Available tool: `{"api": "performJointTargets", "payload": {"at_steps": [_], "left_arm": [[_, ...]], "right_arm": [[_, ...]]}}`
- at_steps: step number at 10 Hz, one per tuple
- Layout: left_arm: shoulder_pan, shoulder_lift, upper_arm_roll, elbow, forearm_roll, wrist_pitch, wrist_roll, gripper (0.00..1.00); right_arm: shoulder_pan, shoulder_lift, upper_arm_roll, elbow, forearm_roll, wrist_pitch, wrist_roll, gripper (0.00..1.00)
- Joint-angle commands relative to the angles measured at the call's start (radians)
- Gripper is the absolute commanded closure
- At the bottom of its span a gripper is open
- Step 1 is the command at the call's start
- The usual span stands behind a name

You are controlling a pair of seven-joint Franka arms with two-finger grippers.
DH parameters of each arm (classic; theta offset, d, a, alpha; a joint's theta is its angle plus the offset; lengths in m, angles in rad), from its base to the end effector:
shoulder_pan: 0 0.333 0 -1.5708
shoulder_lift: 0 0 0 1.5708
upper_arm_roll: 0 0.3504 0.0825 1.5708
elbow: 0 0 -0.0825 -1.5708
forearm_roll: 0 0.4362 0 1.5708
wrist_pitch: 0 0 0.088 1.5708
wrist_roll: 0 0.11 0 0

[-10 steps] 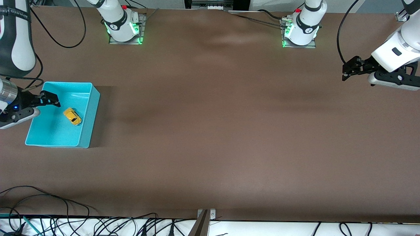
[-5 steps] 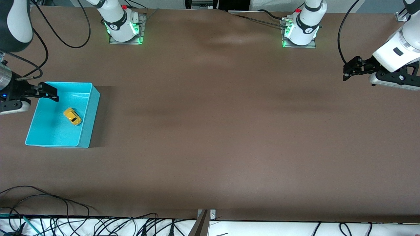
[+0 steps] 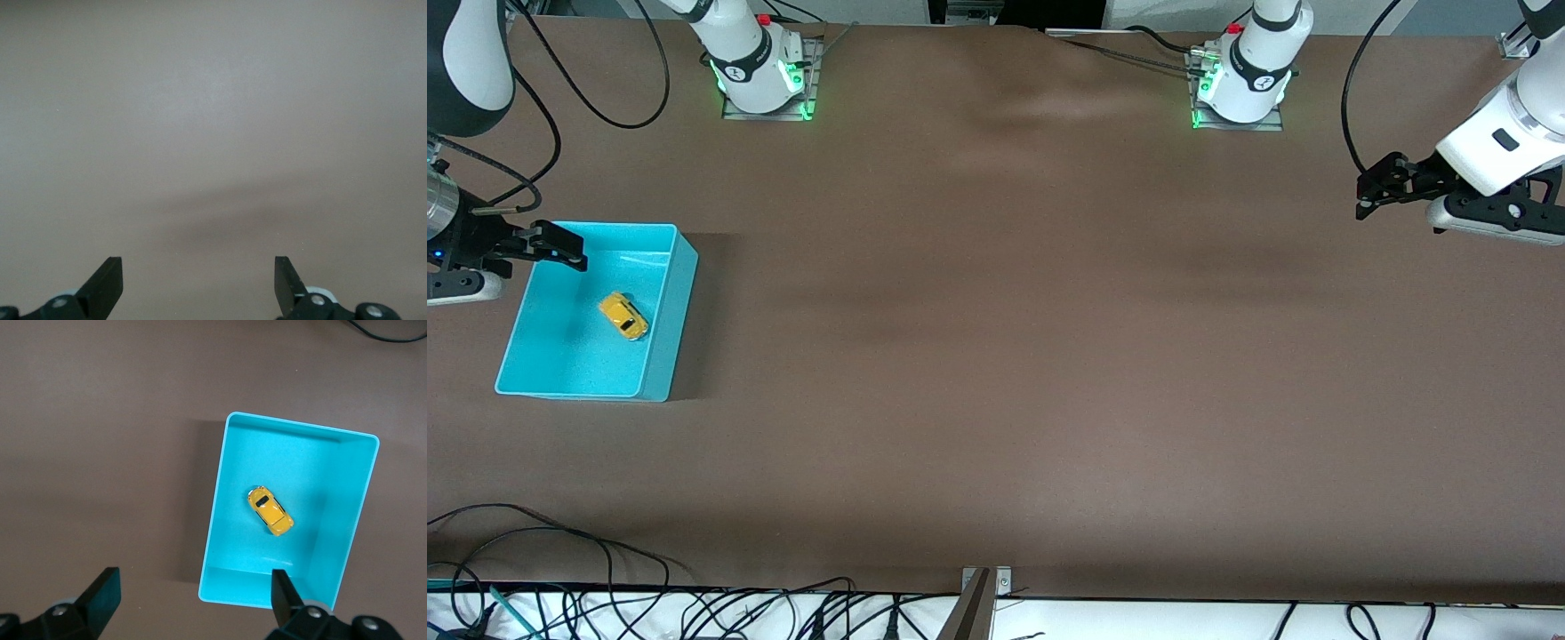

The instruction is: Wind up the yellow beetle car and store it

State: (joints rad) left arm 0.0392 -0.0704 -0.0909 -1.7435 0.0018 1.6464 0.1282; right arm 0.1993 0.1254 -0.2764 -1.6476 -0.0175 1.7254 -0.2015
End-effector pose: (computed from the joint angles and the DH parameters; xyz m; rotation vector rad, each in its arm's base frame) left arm 0.5842 -0.0317 0.6134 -3.1215 0.2813 0.0428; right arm 0.6498 -0.0430 0.5525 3.0893 0.1992 -0.0768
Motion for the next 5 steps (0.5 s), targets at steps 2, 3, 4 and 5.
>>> {"api": "performJointTargets", "payload": {"at_steps": [2,3,4,5], "left_arm": [[0.005,0.017,-0.004,0.035,-0.016,-0.023,-0.007,0.0],[0.004,0.015,-0.004,0.035,-0.014,-0.023,-0.008,0.0],[0.004,0.015,-0.004,0.035,-0.014,-0.023,-0.009,0.0],[0.004,0.015,-0.004,0.035,-0.014,-0.023,-0.009,0.0]], "right_arm": [[-0.001,-0.02,0.002,0.003,-0.013,-0.02,0.019,0.0],[-0.001,-0.021,-0.001,0.003,-0.013,-0.02,0.037,0.0],[-0.001,-0.024,-0.003,0.003,-0.009,-0.02,0.039,0.0],[-0.001,-0.024,-0.004,0.003,-0.007,-0.02,0.034,0.0]]}}
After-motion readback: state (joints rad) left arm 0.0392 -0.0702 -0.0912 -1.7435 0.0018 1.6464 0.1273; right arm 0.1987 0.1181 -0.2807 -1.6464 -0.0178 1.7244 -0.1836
